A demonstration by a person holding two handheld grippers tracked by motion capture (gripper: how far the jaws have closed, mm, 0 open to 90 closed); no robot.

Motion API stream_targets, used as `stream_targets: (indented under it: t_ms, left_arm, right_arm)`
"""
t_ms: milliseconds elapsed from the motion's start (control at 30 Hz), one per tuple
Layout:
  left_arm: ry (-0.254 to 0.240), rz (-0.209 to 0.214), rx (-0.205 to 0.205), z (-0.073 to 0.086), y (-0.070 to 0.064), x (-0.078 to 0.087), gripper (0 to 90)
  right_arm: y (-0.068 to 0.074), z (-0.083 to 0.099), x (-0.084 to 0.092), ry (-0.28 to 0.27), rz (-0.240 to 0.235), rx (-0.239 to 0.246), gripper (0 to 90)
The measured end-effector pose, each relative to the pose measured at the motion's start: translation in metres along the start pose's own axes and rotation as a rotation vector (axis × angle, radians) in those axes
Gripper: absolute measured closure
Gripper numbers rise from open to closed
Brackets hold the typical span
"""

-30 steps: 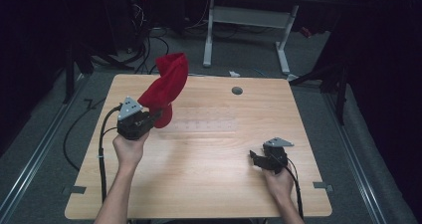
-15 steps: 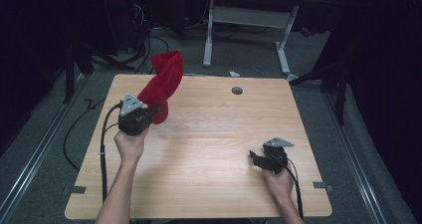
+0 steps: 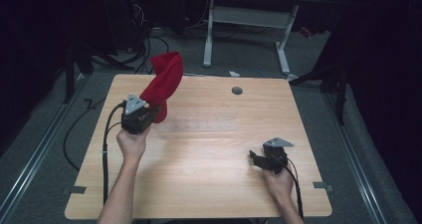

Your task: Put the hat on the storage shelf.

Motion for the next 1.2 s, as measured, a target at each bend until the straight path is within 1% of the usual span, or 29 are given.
stream_targets:
  t_ms: [167, 267, 333, 433, 667, 867, 1033, 1133, 1200]
  left_arm:
    - [0.0, -0.005, -0.008, 0.004, 0.0, -0.001, 85.1]
    - [-0.002, -0.014, 0.002, 0.007, 0.003, 0.0, 85.1]
    - [-0.011, -0.019, 0.023, 0.007, 0.005, 0.0, 85.1]
    - [-0.02, -0.021, 0.036, 0.007, 0.006, 0.001, 85.1]
    - [-0.032, -0.022, 0.036, 0.011, 0.006, 0.004, 85.0]
    - [-0.009, -0.041, 0.036, 0.022, 0.011, 0.006, 84.9]
    - [-0.005, -0.042, 0.042, 0.028, 0.013, 0.009, 84.9]
    - [-0.006, -0.043, 0.058, 0.028, 0.014, 0.011, 84.7]
    - [0.007, -0.043, 0.057, 0.029, 0.014, 0.011, 84.4]
  right_arm:
    - [0.0, 0.0, 0.0, 0.0, 0.0, 0.0, 36.8]
    - [0.0, 0.0, 0.0, 0.0, 0.0, 0.0, 36.8]
    - [0.0, 0.0, 0.0, 0.0, 0.0, 0.0, 36.8]
    - [0.0, 0.0, 0.0, -0.001, 0.001, 0.0, 36.8]
    - [0.0, 0.0, 0.0, 0.0, 0.001, -0.001, 36.8]
    - [0.0, 0.0, 0.0, -0.001, 0.001, 0.0, 36.7]
    - [0.0, 0.0, 0.0, 0.0, 0.001, 0.0, 36.7]
    - [0.0, 0.0, 0.0, 0.0, 0.001, 0.0, 36.6]
    - [0.0, 0.0, 0.0, 0.0, 0.001, 0.0, 36.6]
Point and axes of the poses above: each handheld gripper's, and its own axes: x roughly backward along the jaws, z roughly out of its underside, y roughly to its left, the point moved 7 cm from there along -x, roughly forward along the jaws, and after that the axes turned 14 degrees about -y, right-handed, at the moved point
